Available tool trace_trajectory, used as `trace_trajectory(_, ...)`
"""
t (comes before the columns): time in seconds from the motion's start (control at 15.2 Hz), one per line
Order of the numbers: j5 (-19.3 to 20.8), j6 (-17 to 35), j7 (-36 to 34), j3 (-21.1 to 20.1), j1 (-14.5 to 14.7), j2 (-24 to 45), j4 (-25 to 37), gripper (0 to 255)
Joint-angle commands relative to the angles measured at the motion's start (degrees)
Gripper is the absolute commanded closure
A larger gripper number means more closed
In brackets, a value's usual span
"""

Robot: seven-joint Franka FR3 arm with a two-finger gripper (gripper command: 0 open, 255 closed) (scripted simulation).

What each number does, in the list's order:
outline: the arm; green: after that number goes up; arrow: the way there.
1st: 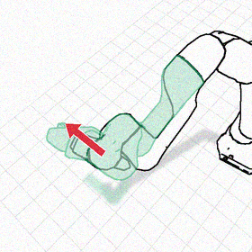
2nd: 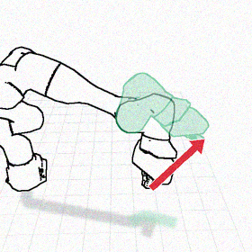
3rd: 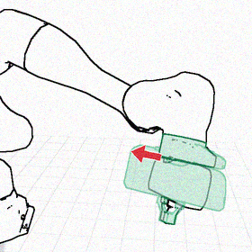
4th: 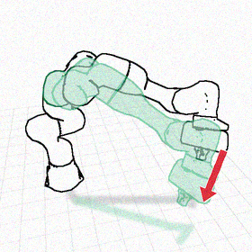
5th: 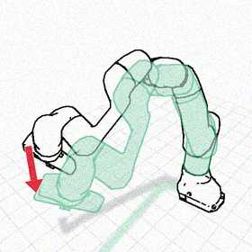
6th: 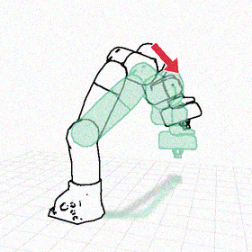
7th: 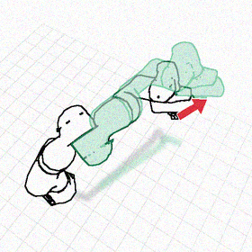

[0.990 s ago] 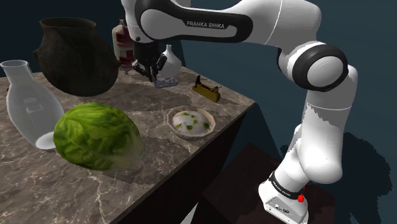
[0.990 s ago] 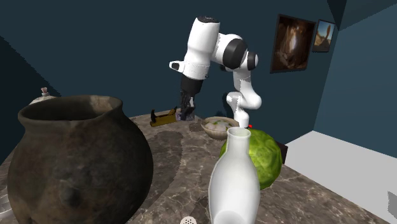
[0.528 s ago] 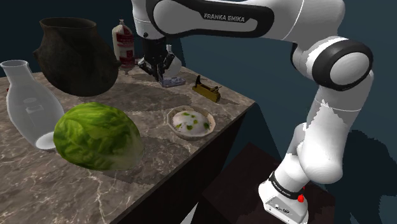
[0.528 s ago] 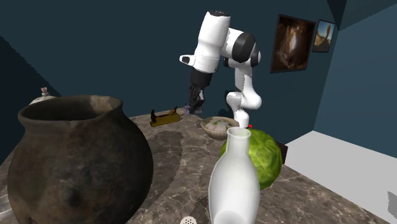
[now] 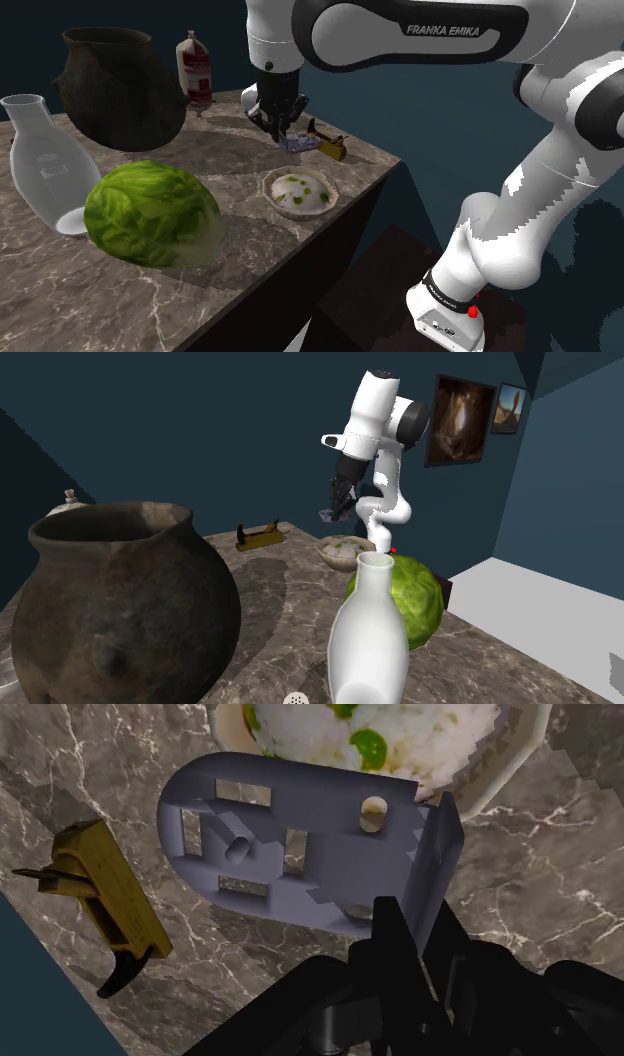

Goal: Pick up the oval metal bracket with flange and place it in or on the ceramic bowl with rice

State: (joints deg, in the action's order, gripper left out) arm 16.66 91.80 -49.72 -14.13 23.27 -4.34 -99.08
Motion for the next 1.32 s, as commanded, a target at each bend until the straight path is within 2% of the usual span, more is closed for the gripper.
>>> trace_trajectory(0.0,-1.14,0.23,-1.06,-0.51,0.62,-4.25,-4.68,255)
trace_trajectory(1.06,-1.13,11.26,-4.33,-0.56,0.88,-5.72,-17.61,255)
trace_trajectory(1.25,-1.13,11.26,-4.33,-0.56,0.88,-5.72,-17.61,255)
